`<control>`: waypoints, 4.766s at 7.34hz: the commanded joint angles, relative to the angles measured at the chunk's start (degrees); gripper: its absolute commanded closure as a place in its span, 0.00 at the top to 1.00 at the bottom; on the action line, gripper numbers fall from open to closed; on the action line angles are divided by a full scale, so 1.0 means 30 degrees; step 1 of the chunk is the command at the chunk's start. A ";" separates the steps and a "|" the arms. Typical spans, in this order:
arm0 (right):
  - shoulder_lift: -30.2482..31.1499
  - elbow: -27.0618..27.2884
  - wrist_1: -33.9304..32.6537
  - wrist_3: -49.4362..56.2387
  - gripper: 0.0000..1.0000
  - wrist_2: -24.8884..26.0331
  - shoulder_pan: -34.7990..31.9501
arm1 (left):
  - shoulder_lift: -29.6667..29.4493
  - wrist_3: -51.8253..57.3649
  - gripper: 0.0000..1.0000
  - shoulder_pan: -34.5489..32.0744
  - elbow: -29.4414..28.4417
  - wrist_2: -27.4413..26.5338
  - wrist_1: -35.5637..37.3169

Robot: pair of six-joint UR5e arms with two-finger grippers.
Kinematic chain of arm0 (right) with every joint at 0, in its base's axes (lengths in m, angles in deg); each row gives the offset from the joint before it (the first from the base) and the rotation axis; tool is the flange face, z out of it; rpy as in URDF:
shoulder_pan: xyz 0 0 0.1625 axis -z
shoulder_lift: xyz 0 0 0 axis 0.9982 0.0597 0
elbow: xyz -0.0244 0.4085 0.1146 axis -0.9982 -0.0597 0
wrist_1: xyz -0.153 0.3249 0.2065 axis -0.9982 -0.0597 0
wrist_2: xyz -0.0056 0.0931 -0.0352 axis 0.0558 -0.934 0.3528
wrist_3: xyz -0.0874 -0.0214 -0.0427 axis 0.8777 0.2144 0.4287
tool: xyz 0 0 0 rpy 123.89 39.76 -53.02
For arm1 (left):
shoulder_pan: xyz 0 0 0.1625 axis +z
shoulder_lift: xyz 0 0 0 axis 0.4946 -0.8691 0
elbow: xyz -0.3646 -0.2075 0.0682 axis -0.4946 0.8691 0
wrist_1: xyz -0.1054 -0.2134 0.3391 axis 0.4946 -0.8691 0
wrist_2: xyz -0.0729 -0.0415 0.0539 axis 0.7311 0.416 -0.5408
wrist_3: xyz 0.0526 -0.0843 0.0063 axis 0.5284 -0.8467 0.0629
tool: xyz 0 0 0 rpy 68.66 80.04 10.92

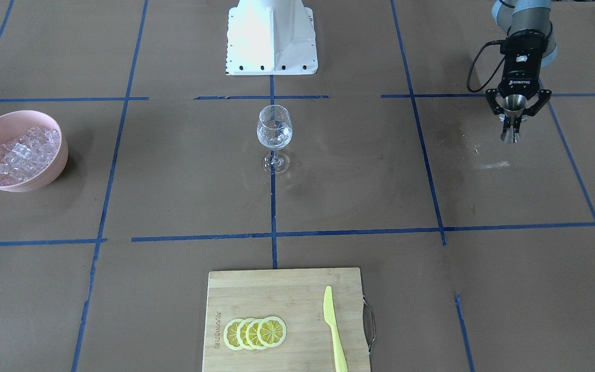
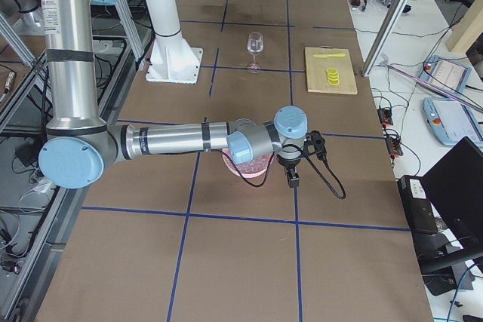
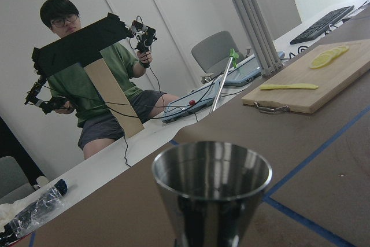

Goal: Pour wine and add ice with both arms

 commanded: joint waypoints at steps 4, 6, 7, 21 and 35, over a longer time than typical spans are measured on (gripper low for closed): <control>0.0000 -0.0159 0.0004 0.0000 1.00 0.0015 0.0029 | -0.0378 -0.7949 0.00 0.0248 -0.1178 0.2415 -0.0075; -0.0029 -0.0130 0.0004 0.0000 1.00 0.0014 0.0029 | -0.0967 -0.8096 0.00 0.0249 -0.1708 0.2298 -0.0074; -0.0029 -0.0159 0.0004 0.0000 1.00 0.0015 0.0029 | -0.1374 -0.8154 0.00 0.0278 -0.1853 0.2298 -0.0074; -0.0029 -0.0159 0.0004 -0.0029 1.00 0.0014 0.0205 | -0.2726 -0.8681 0.17 0.1099 -0.2851 0.2620 0.0014; -0.0029 -0.0100 0.0004 -0.0029 1.00 -0.0015 0.0263 | -0.2697 -0.8652 0.99 0.1275 -0.3027 0.2913 0.0568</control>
